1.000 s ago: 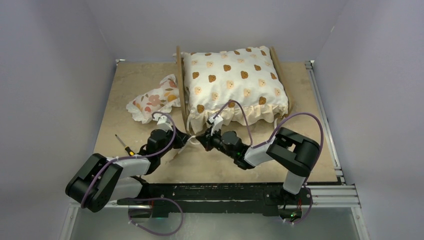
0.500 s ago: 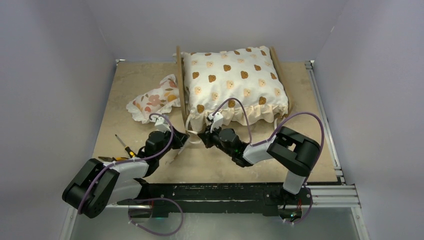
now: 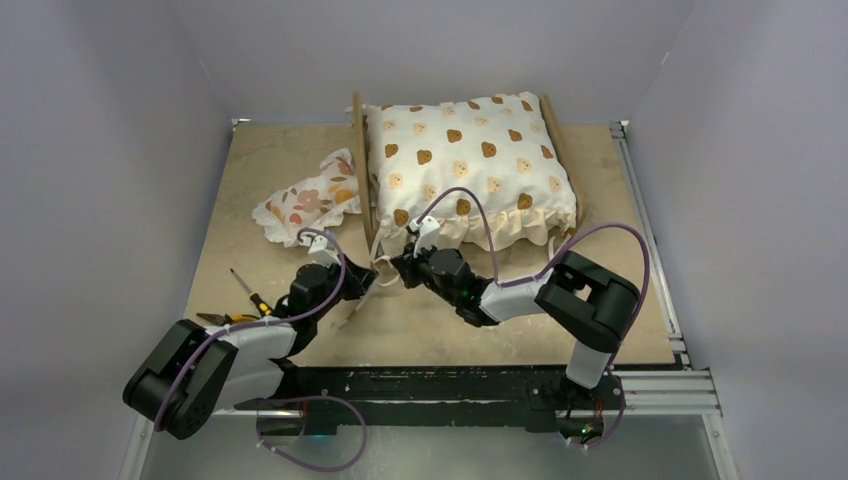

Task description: Set up the pet bed

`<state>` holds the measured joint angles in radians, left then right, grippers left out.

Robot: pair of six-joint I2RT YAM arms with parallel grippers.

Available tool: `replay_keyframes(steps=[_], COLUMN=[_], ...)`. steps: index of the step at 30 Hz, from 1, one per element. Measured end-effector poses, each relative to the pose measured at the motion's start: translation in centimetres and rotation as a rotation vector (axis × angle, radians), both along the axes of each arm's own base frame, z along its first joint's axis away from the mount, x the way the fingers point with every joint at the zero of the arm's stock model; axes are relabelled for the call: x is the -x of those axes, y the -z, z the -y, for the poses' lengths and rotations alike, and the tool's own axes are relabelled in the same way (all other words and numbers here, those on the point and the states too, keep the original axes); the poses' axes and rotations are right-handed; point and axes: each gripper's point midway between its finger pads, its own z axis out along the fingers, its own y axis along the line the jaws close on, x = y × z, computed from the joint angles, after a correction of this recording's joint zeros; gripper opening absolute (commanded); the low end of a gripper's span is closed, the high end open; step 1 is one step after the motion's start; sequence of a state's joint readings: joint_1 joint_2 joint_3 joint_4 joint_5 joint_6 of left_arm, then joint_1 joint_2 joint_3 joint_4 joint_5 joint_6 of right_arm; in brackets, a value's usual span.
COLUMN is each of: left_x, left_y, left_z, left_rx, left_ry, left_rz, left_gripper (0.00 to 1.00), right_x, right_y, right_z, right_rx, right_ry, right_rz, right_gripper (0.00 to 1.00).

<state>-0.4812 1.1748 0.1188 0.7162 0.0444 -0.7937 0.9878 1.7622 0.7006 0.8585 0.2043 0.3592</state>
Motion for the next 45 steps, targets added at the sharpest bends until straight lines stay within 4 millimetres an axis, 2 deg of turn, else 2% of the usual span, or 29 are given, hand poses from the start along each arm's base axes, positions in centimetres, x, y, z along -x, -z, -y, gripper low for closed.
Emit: replay_keyframes(steps=[8,14,21,29,32,37,45], left_x=[0.0,0.0,0.3,0.4,0.4,0.5,0.6], left_y=[-0.5,-0.5,-0.2,-0.3,-0.7,-1.5,-1.2], left_z=[0.0,0.0,0.2,0.4,0.3,0.2,0.0], left_rx=[0.008,0.008,0.008,0.007,0.009,0.015,0.004], left_ry=[-0.001,0.000,0.018,0.032,0.033,0.028,0.024], left_rz=[0.016,0.015,0.003,0.009,0.020,0.037,0.031], left_gripper=[0.00,0.00,0.00,0.00,0.00,0.00,0.00], right_x=[-0.6,-0.8,-0.7,-1.1,-1.6,-1.4,-1.5], right_y=[1.1,1.7,0.4,-1.3,-0.4,1.9,1.9], right_z=[1.1,1.2,-0.1,-2.9,-3.8,-3.3,-3.1], right_rx=[0.040,0.069,0.088,0.099,0.138,0.206,0.221], right_ry=[0.072,0.071,-0.012,-0.123,-0.144,-0.157,-0.154], right_rz=[-0.027,-0.022,0.051,0.140,0.151,0.124,0.136], right_gripper=[0.00,0.00,0.00,0.00,0.00,0.00,0.00])
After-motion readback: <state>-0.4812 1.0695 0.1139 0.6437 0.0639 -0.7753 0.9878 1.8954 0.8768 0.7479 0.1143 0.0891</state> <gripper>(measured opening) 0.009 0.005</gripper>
